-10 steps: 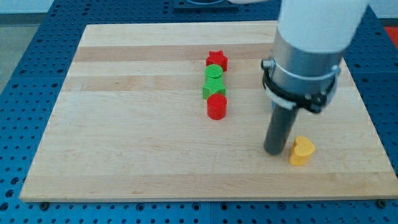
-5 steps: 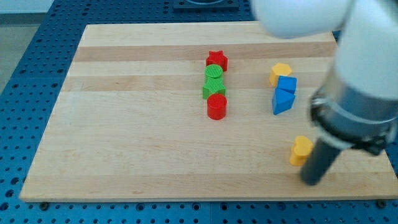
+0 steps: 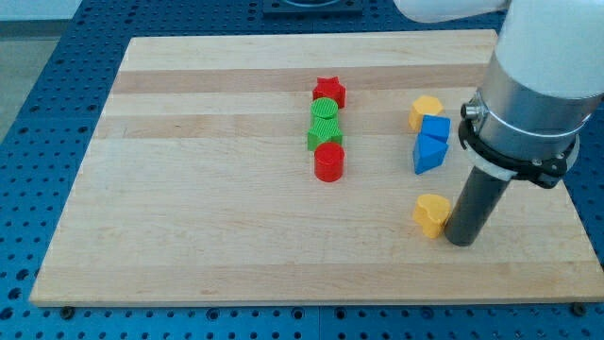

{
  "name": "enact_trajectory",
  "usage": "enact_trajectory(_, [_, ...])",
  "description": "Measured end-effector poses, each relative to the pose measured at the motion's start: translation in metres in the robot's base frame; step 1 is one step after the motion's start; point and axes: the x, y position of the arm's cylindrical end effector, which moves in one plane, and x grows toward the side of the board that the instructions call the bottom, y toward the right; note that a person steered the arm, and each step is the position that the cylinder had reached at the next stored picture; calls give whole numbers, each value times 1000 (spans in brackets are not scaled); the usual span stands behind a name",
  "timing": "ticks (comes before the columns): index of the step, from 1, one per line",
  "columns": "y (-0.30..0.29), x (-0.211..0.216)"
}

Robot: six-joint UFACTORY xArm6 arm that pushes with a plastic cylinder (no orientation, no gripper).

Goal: Move yellow heart near to the blue triangle

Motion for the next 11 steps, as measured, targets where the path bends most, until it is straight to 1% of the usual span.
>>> enact_trajectory(1, [0,-8])
enact_trajectory(2, [0,-4])
enact_trajectory(3, [4,45])
enact_trajectory(4, [-33,45])
enact_trajectory(5, [-36,45])
enact_trajectory(6, [-36,39])
enact_trajectory(7, [-36,-31])
enact_trajectory(8, [-36,-45])
enact_trajectory(10, [-85,-45])
enact_trajectory(11, [-87,-46])
